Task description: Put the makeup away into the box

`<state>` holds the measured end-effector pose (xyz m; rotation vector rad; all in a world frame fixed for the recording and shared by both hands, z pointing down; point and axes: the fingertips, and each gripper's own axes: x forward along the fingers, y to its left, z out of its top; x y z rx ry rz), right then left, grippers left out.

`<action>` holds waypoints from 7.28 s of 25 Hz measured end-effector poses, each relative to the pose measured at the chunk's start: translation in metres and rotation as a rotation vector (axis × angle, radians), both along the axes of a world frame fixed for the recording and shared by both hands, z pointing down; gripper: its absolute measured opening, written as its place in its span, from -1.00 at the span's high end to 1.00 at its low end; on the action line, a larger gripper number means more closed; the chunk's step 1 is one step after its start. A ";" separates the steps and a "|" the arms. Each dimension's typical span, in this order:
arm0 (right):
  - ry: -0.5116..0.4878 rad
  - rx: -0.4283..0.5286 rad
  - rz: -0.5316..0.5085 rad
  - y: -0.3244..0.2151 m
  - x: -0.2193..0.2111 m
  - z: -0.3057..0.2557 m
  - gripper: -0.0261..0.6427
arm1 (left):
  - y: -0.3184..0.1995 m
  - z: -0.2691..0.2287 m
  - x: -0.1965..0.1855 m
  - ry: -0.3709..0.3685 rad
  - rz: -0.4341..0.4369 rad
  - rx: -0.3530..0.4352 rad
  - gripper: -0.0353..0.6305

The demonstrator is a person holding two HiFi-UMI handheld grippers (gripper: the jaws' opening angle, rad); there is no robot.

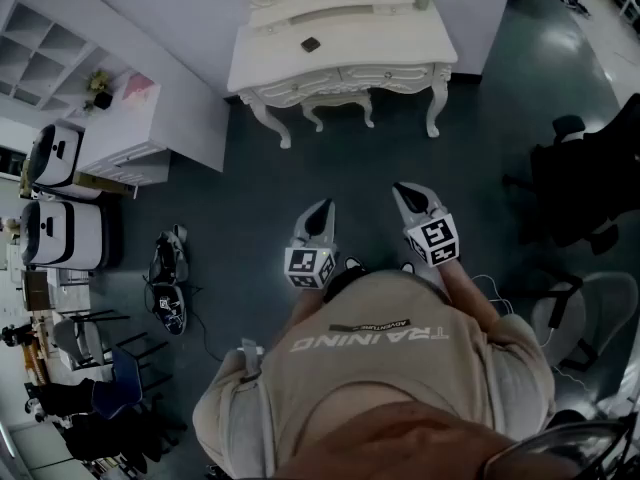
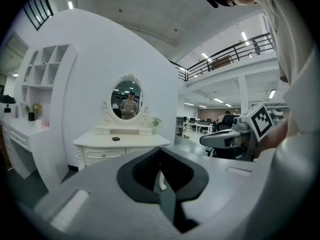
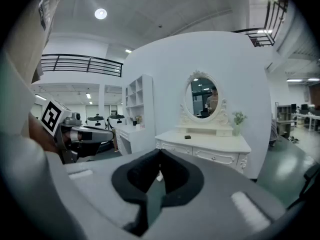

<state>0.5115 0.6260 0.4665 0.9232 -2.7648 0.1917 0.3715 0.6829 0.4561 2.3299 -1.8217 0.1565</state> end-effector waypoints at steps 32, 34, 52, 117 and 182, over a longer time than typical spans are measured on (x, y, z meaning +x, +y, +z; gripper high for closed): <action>0.051 -0.101 -0.018 -0.144 -0.205 0.057 0.91 | -0.150 0.048 -0.194 0.037 0.029 -0.089 0.88; 0.016 -0.084 -0.007 -0.174 -0.203 0.043 0.91 | -0.176 0.036 -0.194 0.016 0.028 -0.075 0.88; 0.004 -0.146 -0.200 -0.343 -0.224 0.075 0.91 | -0.343 0.061 -0.194 0.083 -0.051 -0.193 0.88; -0.066 -0.252 -0.073 -0.790 -0.431 0.117 0.91 | -0.862 0.228 -0.487 0.016 -0.166 -0.562 0.52; 0.127 -0.381 -0.040 -0.747 -0.414 0.184 0.90 | -0.770 0.224 -0.464 -0.055 -0.137 -0.536 0.57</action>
